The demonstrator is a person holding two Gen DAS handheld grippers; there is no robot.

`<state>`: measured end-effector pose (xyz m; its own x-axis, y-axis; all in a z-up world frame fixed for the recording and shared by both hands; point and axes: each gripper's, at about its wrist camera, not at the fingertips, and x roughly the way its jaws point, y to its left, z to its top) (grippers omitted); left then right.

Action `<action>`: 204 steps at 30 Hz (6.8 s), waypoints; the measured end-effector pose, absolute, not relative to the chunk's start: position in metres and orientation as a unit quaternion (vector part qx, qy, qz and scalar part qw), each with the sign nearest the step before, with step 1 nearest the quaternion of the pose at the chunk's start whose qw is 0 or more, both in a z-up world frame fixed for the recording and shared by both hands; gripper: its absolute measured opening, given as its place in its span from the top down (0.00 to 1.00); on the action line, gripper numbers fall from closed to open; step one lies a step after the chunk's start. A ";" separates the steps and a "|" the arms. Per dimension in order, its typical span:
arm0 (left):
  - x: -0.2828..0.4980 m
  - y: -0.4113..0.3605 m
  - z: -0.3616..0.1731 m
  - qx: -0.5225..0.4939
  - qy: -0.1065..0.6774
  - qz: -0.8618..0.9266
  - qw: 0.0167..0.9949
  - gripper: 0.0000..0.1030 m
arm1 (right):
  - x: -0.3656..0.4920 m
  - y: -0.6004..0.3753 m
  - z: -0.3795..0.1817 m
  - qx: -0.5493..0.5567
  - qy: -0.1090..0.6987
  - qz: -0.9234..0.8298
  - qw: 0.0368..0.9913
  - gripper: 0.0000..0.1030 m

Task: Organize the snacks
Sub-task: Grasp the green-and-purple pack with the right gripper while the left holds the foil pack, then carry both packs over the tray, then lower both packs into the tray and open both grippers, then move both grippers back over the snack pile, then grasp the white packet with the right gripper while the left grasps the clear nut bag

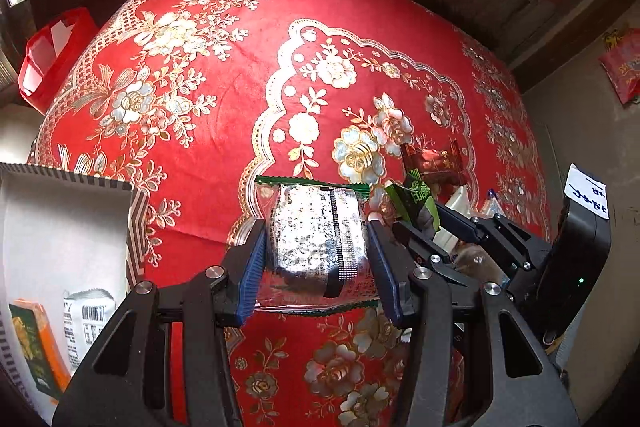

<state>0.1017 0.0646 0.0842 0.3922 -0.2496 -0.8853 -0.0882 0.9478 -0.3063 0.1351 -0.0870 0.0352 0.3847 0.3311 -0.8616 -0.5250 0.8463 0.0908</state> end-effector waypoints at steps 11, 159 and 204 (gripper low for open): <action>0.024 0.041 0.090 -0.184 0.558 -0.098 0.804 0.53 | 0.055 -0.095 0.072 -0.083 0.454 0.260 0.848 0.65; -0.066 0.101 0.090 -0.087 0.475 0.010 0.876 0.33 | -0.042 -0.094 0.084 0.023 0.479 0.333 0.812 0.40; 0.025 -0.009 0.064 -0.075 0.542 -0.110 0.830 0.33 | -0.016 -0.217 0.017 0.062 0.537 0.152 0.827 0.52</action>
